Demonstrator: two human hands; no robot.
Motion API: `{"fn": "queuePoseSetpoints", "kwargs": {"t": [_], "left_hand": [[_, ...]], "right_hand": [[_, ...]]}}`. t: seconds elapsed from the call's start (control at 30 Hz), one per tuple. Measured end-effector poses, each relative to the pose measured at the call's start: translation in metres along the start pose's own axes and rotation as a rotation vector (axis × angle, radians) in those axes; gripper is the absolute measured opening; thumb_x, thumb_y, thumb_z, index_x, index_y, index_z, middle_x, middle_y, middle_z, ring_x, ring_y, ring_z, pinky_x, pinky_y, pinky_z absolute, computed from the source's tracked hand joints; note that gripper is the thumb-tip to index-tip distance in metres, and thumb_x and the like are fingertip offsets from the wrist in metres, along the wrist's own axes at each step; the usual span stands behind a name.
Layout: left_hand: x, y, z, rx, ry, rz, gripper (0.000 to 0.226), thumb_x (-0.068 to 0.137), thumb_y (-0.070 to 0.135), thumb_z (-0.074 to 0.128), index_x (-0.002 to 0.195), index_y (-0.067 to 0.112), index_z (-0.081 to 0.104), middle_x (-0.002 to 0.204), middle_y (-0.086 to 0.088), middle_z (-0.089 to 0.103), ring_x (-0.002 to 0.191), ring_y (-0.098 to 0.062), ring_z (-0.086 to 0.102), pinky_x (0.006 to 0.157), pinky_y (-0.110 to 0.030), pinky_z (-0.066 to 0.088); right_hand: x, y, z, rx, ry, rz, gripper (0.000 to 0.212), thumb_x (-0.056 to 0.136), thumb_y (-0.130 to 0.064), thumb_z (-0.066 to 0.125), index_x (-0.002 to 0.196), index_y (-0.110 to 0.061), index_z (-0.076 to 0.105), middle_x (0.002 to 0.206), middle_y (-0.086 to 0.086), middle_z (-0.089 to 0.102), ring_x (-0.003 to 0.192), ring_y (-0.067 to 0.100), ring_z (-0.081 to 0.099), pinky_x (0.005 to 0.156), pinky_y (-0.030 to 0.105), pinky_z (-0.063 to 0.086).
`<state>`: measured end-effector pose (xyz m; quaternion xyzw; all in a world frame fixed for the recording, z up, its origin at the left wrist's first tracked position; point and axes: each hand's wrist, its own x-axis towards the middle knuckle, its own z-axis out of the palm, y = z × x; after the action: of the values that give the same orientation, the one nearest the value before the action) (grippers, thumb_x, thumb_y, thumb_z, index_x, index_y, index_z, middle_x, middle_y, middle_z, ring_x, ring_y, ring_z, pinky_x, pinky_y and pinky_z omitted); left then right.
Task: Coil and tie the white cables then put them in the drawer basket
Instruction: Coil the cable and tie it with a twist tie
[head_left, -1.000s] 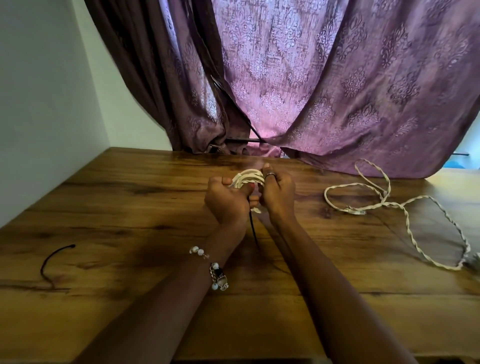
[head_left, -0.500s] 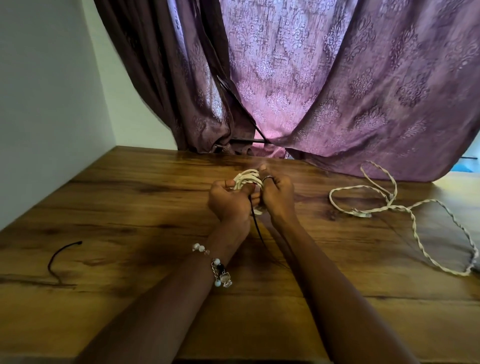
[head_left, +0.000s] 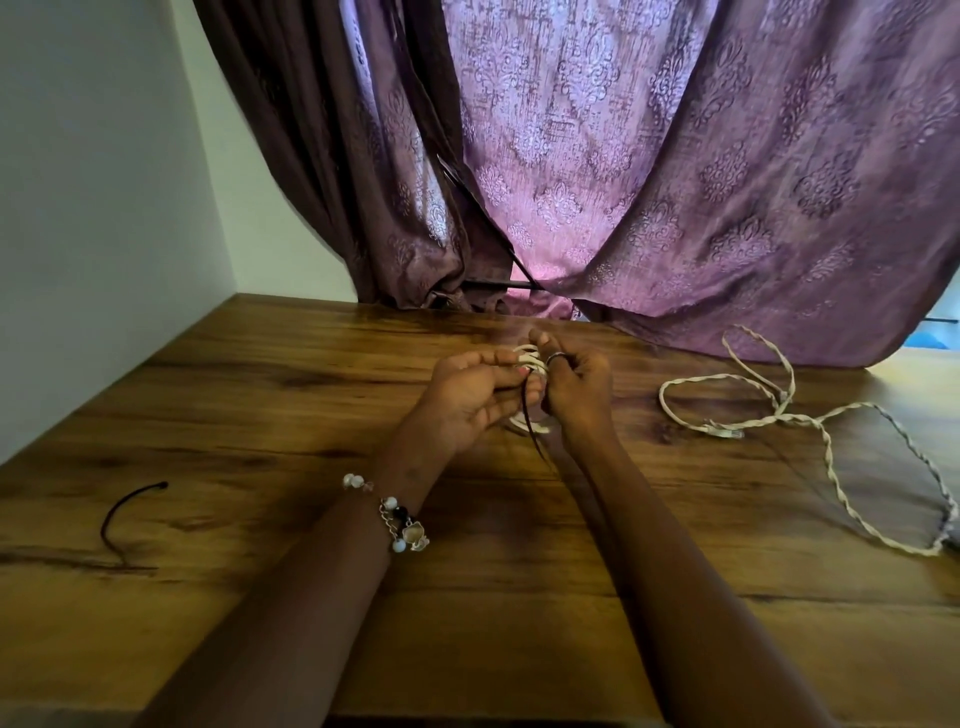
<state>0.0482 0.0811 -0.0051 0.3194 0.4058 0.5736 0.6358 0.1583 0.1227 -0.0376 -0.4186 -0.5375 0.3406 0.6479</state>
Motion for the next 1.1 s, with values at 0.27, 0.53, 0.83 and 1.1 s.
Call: {"fn": "queuePoseSetpoints", "kwargs": {"t": [0.27,0.53,0.83,1.1], "left_hand": [[-0.001,0.002,-0.007,0.031,-0.134,0.171,0.017,0.084,-0.008,0.059,0.1,-0.008,0.065,0.083,-0.016,0.07,0.068,-0.016,0.07,0.067,-0.026,0.06],[0.012,0.007,-0.013,0.035,0.153,0.393,0.018,0.091,0.019,0.06,0.088,0.004,0.069,0.052,0.009,0.058,0.049,-0.007,0.043,0.045,-0.019,0.044],[0.011,0.025,-0.022,-0.417,0.038,0.288,0.015,0.096,0.008,0.049,0.093,0.01,0.064,0.057,0.0,0.058,0.046,-0.007,0.051,0.051,-0.022,0.051],[0.017,0.005,-0.022,0.178,0.029,0.28,0.019,0.094,0.011,0.056,0.078,0.002,0.059,0.045,0.003,0.047,0.031,-0.003,0.03,0.034,-0.013,0.023]], "right_hand": [[0.002,-0.004,-0.005,0.096,0.073,0.079,0.02,0.09,-0.001,0.054,0.109,-0.004,0.056,0.087,0.012,0.065,0.046,-0.003,0.048,0.038,0.011,0.034],[-0.003,-0.02,-0.001,0.223,0.044,0.119,0.014,0.088,0.005,0.06,0.1,0.012,0.058,0.1,0.032,0.065,0.039,-0.003,0.051,0.039,0.007,0.036],[-0.004,-0.02,0.0,0.269,-0.005,0.116,0.014,0.086,0.012,0.058,0.1,0.013,0.058,0.098,0.036,0.064,0.049,0.0,0.058,0.041,0.008,0.038],[-0.008,-0.019,-0.003,0.174,-0.089,0.05,0.022,0.09,0.002,0.059,0.11,0.006,0.066,0.093,0.016,0.07,0.05,-0.004,0.055,0.045,0.005,0.037]]}}
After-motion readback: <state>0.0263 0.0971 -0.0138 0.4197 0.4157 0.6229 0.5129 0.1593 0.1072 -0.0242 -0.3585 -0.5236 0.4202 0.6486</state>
